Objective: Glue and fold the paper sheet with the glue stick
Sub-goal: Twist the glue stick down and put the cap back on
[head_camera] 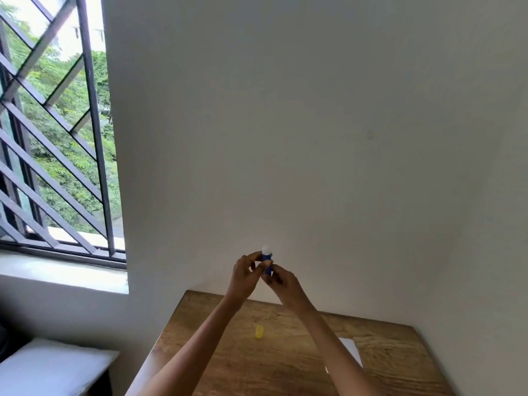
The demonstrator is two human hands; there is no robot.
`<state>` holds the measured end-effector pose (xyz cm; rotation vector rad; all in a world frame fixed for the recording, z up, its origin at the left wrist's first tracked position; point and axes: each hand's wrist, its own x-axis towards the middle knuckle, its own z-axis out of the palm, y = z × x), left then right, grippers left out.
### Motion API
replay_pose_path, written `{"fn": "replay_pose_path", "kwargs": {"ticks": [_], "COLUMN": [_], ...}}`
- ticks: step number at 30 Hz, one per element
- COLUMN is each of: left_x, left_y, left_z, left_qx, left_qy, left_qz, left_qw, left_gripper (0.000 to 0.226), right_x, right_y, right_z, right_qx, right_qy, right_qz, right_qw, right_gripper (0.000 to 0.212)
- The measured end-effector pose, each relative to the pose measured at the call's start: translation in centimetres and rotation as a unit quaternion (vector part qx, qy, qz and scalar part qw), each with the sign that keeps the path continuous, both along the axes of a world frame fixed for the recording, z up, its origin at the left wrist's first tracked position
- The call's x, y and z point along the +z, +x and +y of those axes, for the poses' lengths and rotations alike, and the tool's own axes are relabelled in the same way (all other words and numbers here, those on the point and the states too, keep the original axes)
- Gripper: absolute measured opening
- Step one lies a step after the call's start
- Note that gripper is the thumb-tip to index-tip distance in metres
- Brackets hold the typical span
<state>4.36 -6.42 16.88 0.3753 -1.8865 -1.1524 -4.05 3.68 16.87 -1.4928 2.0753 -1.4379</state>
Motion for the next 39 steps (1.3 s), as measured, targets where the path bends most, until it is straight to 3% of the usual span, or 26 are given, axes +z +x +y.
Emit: {"fn": "replay_pose_path", "kwargs": {"ticks": [2,4,7,10,13,15,17,19,20,23,29,31,33,35,39], "left_x": [0.2,0.4,0.8,0.5,0.3,0.3,0.3,0.3,0.3,0.3,0.2,0.2,0.1,0.0,-0.6], "left_y": [0.0,-0.2,-0.7,-0.6,0.2,0.4,0.3,0.1,-0.1,-0.3,0.5,0.5,0.1,-0.3,-0.3], "left_z": [0.2,0.7,1.3,1.4,1.0,0.8,0.8,1.0,1.2,1.6,0.5,0.6,0.9,1.0,0.6], "left_qx": [-0.001,0.006,0.024,0.03,0.011,-0.002,-0.004,0.008,0.013,0.018,0.012,0.001,0.012,0.026,0.035], "left_qy": [-0.01,-0.02,-0.014,-0.012,0.001,0.003,-0.003,-0.009,-0.012,-0.034,-0.043,-0.048,-0.052,-0.046,-0.043], "left_qz": [0.003,0.006,-0.007,-0.018,-0.006,-0.003,-0.001,-0.005,-0.008,-0.02,-0.022,-0.02,-0.02,-0.017,-0.026], "left_qw": [1.0,1.0,1.0,0.999,1.0,1.0,1.0,1.0,1.0,0.999,0.999,0.999,0.998,0.998,0.998], "left_gripper": [0.018,0.018,0.019,0.019,0.019,0.018,0.018,0.018,0.019,0.019,0.02,0.02,0.022,0.023,0.023], "right_x": [0.0,-0.5,-0.8,-0.9,0.0,0.1,-0.2,-0.9,-1.2,-1.4,-1.6,-1.9,-2.1,-2.3,-2.9], "right_y": [-0.3,0.1,1.5,1.1,0.4,0.1,0.2,0.8,1.2,2.0,0.0,-0.2,0.2,1.0,0.4], "right_z": [0.0,-0.4,-0.7,-0.7,0.0,0.2,0.2,-0.1,-0.2,-0.7,0.2,0.2,-0.3,-0.9,-1.5], "right_qx": [-0.045,-0.178,-0.255,-0.204,-0.059,-0.007,-0.076,-0.237,-0.291,-0.306,-0.063,-0.109,-0.218,-0.275,-0.196], "right_qy": [0.004,-0.031,-0.103,-0.083,-0.013,0.008,-0.006,-0.047,-0.065,-0.112,-0.046,-0.071,-0.116,-0.14,-0.137], "right_qz": [0.045,0.118,0.051,0.028,0.03,0.021,0.104,0.219,0.229,0.156,0.116,0.152,0.189,0.156,0.055], "right_qw": [0.998,0.976,0.96,0.975,0.998,1.0,0.992,0.945,0.926,0.932,0.99,0.98,0.95,0.938,0.969], "right_gripper": [0.007,0.02,0.027,0.032,0.012,0.022,0.02,0.018,0.022,0.029,0.009,0.017,0.019,0.022,0.024]}}
